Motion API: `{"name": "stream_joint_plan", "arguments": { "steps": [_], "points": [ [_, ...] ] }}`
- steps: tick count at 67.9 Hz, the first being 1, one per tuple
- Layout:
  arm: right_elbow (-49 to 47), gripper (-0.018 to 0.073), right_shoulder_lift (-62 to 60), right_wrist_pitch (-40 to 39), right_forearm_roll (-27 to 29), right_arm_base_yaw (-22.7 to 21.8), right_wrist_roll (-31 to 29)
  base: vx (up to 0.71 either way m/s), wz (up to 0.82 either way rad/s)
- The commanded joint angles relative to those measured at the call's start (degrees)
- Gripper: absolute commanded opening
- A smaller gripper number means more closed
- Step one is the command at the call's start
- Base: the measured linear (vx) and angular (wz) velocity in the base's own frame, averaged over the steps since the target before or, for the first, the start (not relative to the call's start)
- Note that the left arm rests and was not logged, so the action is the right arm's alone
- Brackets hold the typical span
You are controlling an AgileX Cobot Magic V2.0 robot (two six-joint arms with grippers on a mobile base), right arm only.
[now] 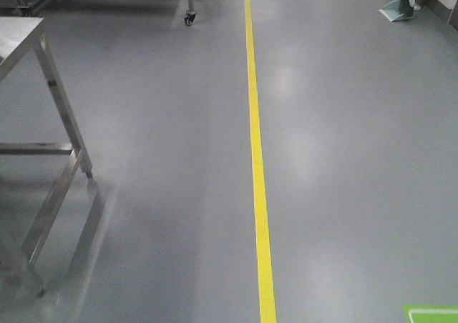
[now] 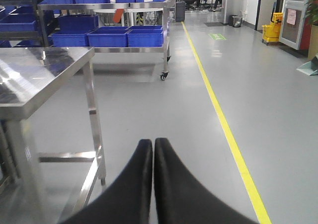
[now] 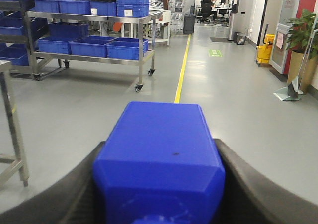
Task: Pour parts from conveyor to right shelf
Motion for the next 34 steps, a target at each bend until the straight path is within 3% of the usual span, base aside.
{"name": "stream_joint_plan", "arguments": {
  "steps": [1,34],
  "points": [
    [-1.55,-0.0006,0.78,-4.34,0.17,-0.20,-0.35,0.72,-0.03],
    [-1.55,-0.0006,0.78,-4.34,0.17,-0.20,-0.35,0.73,-0.05]
  ]
}}
